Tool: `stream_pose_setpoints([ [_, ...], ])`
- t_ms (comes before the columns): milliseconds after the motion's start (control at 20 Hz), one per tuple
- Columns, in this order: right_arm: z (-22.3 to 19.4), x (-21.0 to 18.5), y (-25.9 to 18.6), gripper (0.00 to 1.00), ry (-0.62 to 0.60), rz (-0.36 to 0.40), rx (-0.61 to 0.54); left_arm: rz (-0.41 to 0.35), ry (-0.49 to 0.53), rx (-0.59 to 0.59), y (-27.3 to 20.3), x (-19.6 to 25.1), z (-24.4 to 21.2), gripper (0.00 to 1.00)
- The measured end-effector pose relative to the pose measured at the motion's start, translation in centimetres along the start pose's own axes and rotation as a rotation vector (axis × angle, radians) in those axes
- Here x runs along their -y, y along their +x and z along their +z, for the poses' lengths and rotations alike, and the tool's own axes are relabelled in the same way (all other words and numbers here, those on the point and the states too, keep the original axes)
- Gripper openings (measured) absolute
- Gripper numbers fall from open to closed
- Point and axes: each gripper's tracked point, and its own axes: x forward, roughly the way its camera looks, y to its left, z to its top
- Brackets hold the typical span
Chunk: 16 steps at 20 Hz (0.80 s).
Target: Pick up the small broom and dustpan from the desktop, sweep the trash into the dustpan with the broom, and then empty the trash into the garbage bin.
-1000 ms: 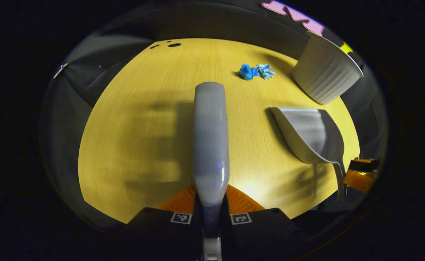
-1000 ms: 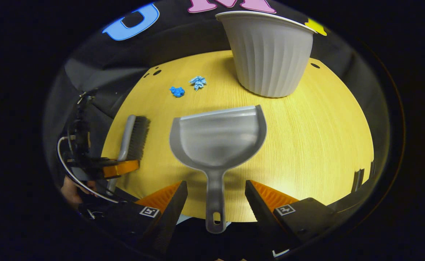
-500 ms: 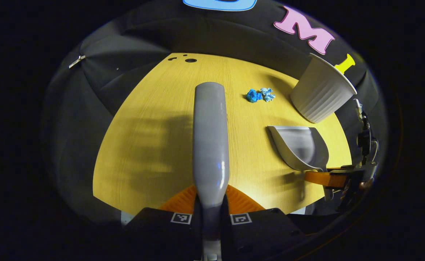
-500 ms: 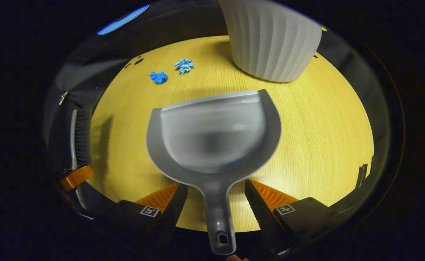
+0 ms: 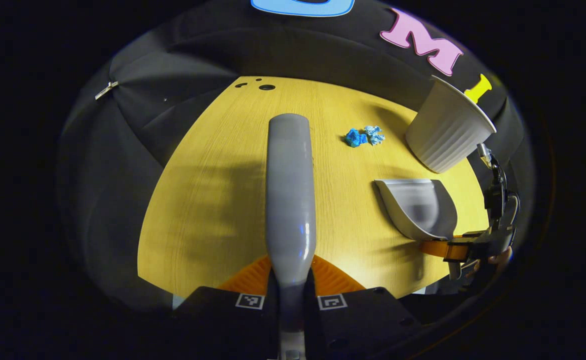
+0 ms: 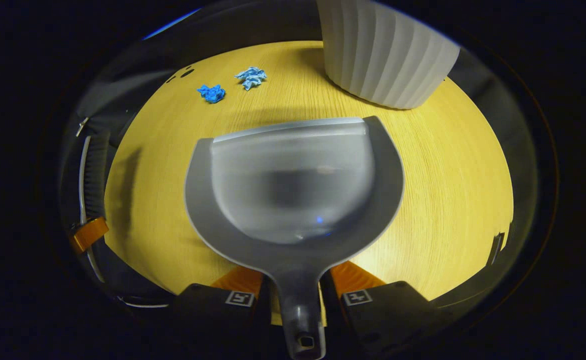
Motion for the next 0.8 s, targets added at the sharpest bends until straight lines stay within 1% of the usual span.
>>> stream_pose_setpoints([
  [50,0.0,-0.1,-0.2,0.40,-0.007,0.023,-0.003,-0.011,0.009,-0.003,0.4,0.4,0.3,0.25],
  [100,0.0,-0.1,-0.2,0.38,-0.012,0.048,-0.009,-0.024,0.025,-0.006,0.8,0.7,0.8,0.27],
  [150,-0.1,0.0,0.0,0.37,-0.014,0.074,-0.020,-0.031,0.046,-0.014,1.3,0.8,1.2,0.24],
  [200,-0.1,0.1,-0.1,0.37,-0.013,0.098,-0.031,-0.031,0.070,-0.024,1.7,0.9,1.8,0.28],
  [250,-0.3,0.3,-0.1,0.41,-0.028,0.110,-0.045,-0.031,0.093,-0.029,2.2,0.8,2.6,0.24],
  [300,-0.3,0.9,-0.4,0.34,-0.067,0.107,-0.048,-0.034,0.114,-0.033,2.8,0.9,3.6,0.24],
  [350,-0.5,1.6,-0.5,0.32,-0.116,0.100,-0.046,-0.034,0.130,-0.041,3.4,1.0,4.6,0.24],
  [400,-0.5,2.1,-0.8,0.25,-0.153,0.104,-0.047,-0.040,0.149,-0.042,4.2,1.1,6.0,0.24],
  [450,-0.6,2.5,-1.1,0.33,-0.175,0.113,-0.054,-0.033,0.173,-0.044,4.9,0.9,7.0,0.28],
  [550,-0.6,3.5,-1.4,0.32,-0.228,0.117,-0.056,-0.007,0.268,-0.040,6.9,0.4,10.3,0.21],
  [600,-0.5,4.1,-1.5,0.32,-0.264,0.111,-0.052,0.002,0.322,-0.043,7.9,0.3,11.7,0.24],
  [700,0.0,4.8,-1.6,0.32,-0.329,0.107,-0.042,-0.004,0.405,-0.067,10.0,1.1,14.2,0.24],
  [800,0.1,5.2,-1.7,0.32,-0.358,0.121,-0.048,-0.002,0.487,-0.093,12.2,1.8,16.4,0.24],
])
